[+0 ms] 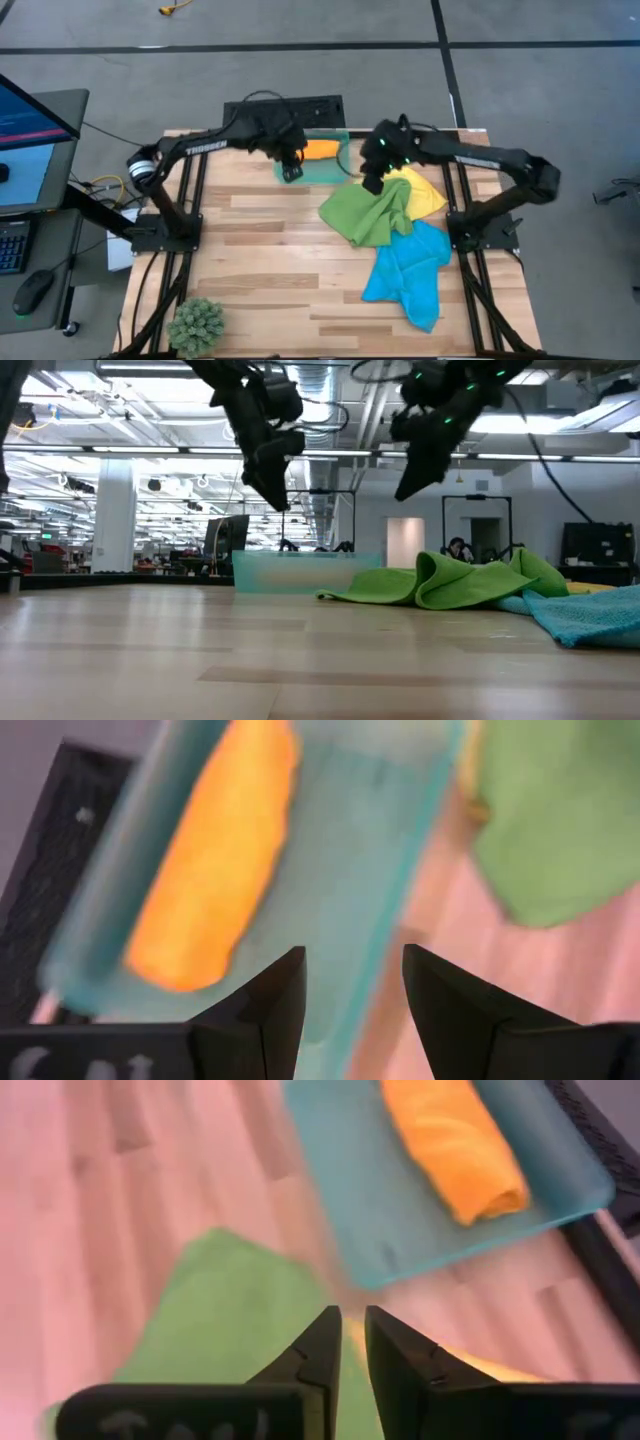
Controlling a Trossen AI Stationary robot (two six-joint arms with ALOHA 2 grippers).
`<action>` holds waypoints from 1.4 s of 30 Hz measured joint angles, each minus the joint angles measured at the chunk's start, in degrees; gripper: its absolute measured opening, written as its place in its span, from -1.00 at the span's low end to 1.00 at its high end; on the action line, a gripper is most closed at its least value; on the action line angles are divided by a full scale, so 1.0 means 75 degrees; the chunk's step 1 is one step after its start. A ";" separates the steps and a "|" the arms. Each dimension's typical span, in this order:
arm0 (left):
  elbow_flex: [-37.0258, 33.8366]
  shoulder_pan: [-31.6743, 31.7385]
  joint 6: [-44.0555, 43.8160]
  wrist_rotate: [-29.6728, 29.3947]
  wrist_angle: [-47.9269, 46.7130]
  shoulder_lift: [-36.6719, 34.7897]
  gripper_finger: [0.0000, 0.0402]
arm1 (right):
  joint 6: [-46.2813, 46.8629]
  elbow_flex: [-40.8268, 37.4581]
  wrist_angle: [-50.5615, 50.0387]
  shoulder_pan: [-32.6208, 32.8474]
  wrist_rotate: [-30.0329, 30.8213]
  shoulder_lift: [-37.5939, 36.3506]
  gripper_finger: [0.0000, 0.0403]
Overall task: Roll microfiber towels into tight, uniform cylinder then place into a basket
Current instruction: Fold the green towel
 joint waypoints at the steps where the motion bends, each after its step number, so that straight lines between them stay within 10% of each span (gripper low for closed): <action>1: -0.0264 -0.0183 -0.0089 -0.0003 0.0318 -0.0132 -0.21 | 0.0176 -0.0213 0.0139 0.0199 0.0153 -0.0209 -0.65; 11: -0.2530 -0.2054 -0.0411 -0.0184 0.4322 -0.0489 -0.21 | 0.2210 -0.1663 0.0677 0.2469 0.2206 -0.1406 -0.65; 25: -0.3552 -0.3260 -0.0400 -0.1081 0.6746 -0.0489 -0.21 | 0.3839 -0.1802 0.0670 0.5390 0.5241 -0.1403 -0.65; 42: -0.2917 -0.3182 -0.0927 -0.1427 0.7667 0.1257 -0.32 | 0.3092 -0.1799 0.0404 0.5385 0.5250 -0.1395 -0.65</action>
